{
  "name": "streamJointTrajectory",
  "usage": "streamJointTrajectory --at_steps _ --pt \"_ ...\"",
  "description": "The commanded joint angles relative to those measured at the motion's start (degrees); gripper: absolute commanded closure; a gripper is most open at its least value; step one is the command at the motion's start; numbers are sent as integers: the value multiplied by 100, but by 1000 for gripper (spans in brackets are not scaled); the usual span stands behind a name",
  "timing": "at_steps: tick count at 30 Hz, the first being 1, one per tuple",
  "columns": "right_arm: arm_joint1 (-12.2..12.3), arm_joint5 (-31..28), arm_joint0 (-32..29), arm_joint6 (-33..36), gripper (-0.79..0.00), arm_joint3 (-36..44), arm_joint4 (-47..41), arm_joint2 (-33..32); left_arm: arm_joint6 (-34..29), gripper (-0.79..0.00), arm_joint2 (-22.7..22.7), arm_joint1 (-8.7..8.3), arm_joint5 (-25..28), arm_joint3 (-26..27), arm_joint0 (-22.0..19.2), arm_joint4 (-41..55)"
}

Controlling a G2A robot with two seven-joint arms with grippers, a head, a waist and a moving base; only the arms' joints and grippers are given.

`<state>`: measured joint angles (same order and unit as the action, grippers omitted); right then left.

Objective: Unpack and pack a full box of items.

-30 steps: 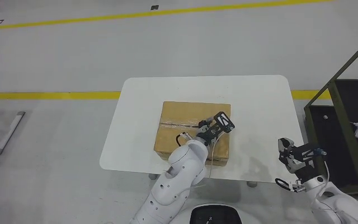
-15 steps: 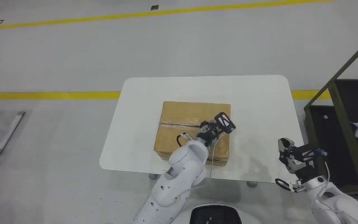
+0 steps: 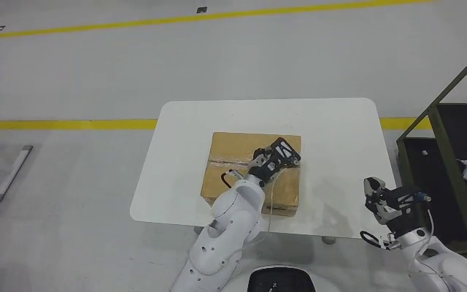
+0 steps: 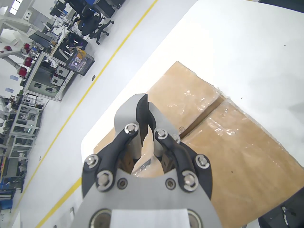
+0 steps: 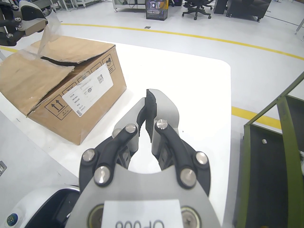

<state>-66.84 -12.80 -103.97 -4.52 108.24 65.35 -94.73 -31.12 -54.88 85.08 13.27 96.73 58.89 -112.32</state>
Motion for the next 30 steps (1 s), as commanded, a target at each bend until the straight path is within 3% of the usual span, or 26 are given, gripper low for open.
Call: streamJointTrajectory --at_steps 1,14,25,30 --pt "-1 -41 27 22 0 35 -53 -9 25 0 -165 -18 -71 102 48 1" --pt "-20 -532 476 290 0 393 -684 200 377 0 -1752 -239 -299 853 376 -394" --pt "-62 -609 1103 680 0 386 -133 1060 69 0 -2804 -349 -600 1268 552 -774" --pt "-87 -570 1306 729 0 153 23 1350 14 0 -3172 -393 -604 1219 559 -927"
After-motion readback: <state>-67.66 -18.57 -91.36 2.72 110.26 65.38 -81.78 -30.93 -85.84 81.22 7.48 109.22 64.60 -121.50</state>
